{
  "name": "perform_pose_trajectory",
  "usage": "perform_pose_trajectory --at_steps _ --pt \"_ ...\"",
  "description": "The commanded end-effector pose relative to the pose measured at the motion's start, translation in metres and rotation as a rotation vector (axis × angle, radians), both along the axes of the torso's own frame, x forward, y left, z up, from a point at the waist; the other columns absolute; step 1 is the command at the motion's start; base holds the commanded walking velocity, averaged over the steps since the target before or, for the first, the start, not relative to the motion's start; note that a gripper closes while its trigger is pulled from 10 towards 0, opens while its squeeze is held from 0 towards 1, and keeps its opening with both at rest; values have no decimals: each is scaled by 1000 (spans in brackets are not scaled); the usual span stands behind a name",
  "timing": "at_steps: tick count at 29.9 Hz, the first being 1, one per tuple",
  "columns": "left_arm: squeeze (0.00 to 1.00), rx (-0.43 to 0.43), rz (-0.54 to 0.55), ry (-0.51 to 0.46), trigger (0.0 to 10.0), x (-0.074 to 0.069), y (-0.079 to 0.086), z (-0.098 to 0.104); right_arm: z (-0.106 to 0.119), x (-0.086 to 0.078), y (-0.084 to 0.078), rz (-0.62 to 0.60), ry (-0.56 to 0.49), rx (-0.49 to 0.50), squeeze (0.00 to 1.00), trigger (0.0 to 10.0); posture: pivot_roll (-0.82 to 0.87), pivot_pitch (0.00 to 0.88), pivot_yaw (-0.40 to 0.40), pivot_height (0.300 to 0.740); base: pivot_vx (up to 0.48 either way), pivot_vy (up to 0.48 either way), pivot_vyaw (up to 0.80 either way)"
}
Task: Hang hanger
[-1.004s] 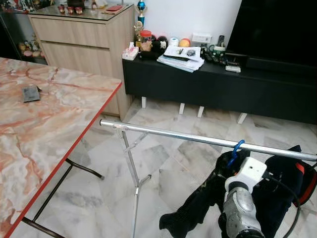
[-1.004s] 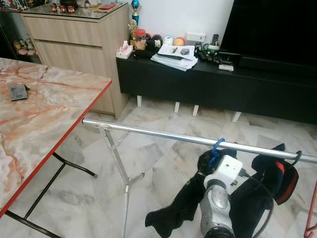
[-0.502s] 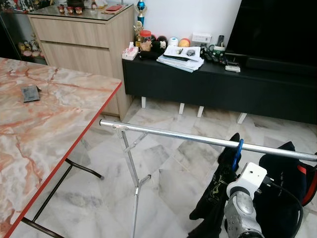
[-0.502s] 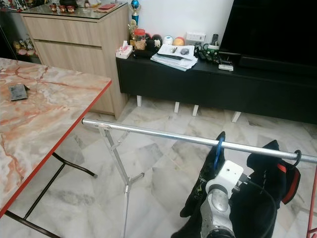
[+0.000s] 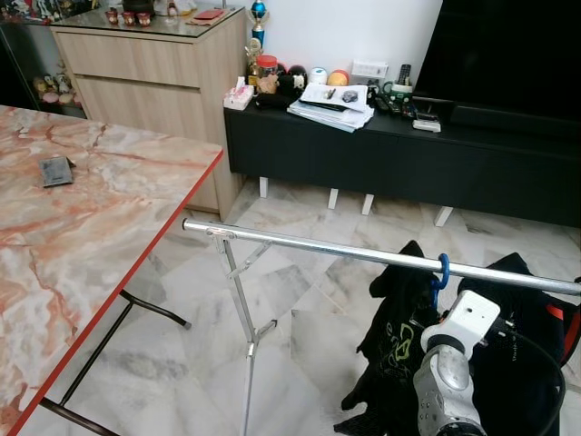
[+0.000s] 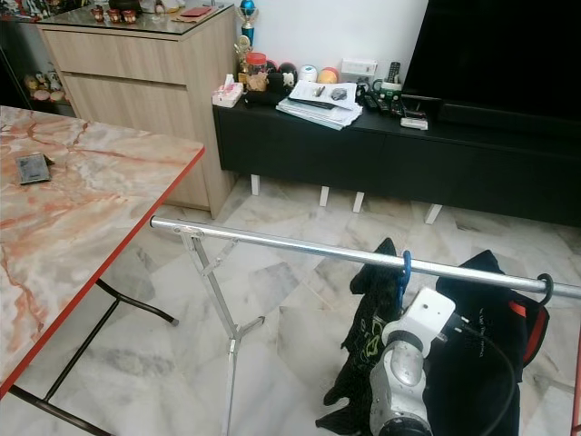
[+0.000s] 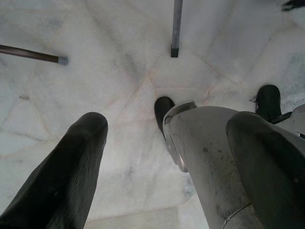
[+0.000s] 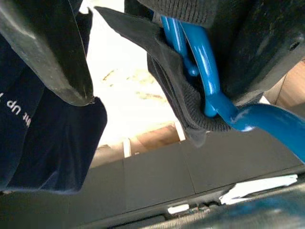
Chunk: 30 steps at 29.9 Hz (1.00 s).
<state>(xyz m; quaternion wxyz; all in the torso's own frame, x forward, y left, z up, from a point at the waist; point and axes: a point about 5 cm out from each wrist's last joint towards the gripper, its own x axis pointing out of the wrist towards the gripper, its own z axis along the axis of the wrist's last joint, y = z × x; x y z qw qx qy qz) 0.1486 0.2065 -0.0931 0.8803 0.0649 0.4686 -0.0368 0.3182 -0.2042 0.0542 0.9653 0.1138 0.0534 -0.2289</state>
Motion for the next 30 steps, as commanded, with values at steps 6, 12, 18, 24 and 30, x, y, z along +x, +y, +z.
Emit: perform_pose_trajectory --at_steps 6,12,18,24,30 --pt "0 -7 -21 66 10000 -14 -3 -6 -10 -2 5 43 74 0 0 10000 78 55 -33 740 0 0 0" --pt "0 -5 -24 66 10000 -13 -3 -6 -10 -3 2 21 74 -3 0 10000 80 56 -32 740 0 0 0" --pt "0 0 -28 66 10000 -13 -2 -6 -8 5 5 62 102 18 0 0 83 54 -30 740 0 0 0" --pt "0 3 -34 66 10000 -13 -2 -6 -9 10 18 139 142 34 0 10000 86 53 -27 740 0 0 0" --pt "0 5 -40 69 10000 -13 -2 -6 -15 12 26 191 205 61 0 8863 89 53 -25 740 0 0 0"
